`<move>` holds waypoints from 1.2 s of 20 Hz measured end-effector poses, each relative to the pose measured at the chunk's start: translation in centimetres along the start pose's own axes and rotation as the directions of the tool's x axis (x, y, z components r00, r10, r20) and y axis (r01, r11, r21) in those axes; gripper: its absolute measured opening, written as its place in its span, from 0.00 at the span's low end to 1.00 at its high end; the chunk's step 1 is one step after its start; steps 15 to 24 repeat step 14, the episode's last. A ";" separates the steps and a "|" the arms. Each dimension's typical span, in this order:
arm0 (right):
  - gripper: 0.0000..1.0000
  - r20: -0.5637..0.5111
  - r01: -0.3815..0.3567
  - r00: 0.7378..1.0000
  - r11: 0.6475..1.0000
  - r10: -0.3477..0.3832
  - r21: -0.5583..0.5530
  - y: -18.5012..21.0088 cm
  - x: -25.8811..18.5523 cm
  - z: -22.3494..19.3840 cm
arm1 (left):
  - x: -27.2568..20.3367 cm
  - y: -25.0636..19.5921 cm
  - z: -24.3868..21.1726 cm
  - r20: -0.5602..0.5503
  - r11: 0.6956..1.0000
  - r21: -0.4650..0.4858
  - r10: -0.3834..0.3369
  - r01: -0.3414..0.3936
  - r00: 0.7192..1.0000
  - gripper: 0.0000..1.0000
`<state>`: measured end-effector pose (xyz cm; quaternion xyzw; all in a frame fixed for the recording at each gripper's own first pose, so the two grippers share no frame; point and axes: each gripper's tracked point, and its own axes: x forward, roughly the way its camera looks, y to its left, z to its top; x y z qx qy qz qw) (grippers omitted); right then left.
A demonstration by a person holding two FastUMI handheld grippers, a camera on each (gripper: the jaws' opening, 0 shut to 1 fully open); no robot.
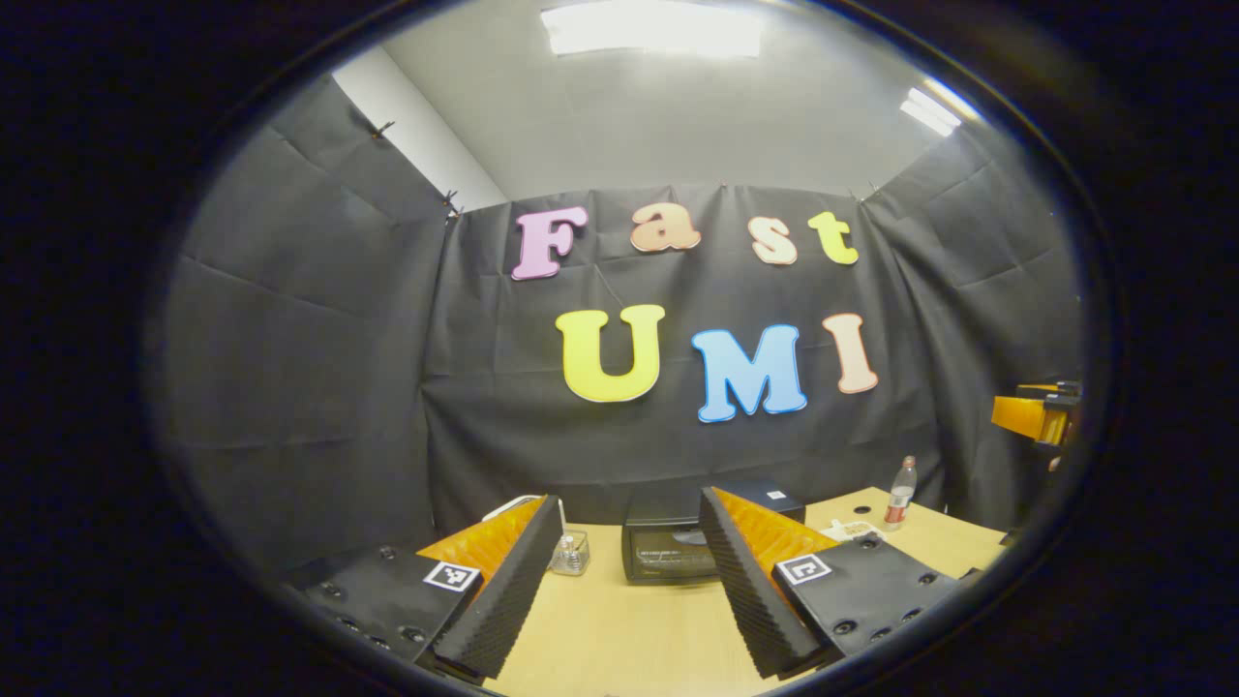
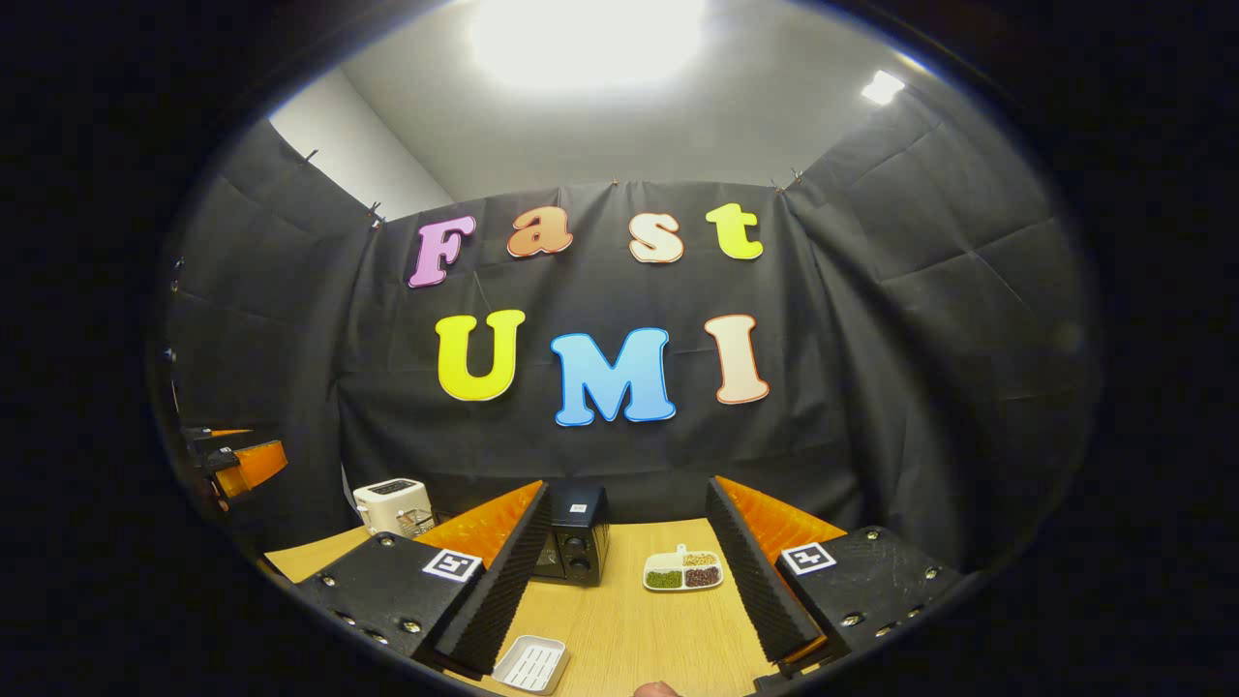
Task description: Open the electric oven with the left hand, put the food in, and close the electric oven.
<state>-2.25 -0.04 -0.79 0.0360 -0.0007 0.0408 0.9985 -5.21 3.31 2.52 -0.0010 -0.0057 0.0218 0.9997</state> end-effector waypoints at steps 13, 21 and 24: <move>0.96 -0.009 0.014 1.000 1.000 -0.014 -0.005 0.2 -1.1 -0.1 | -1.8 2.0 -0.5 0.006 1.000 -0.004 0.021 -0.021 1.000 1.00; 0.96 -0.008 0.012 1.000 1.000 -0.012 -0.005 0.2 -1.1 -0.1 | -1.9 2.0 -0.6 0.005 1.000 -0.008 0.024 -0.024 1.000 1.00; 0.96 -0.008 0.012 1.000 1.000 -0.012 -0.005 0.2 -1.1 -0.1 | -1.9 2.0 -0.6 0.005 1.000 -0.008 0.024 -0.024 1.000 1.00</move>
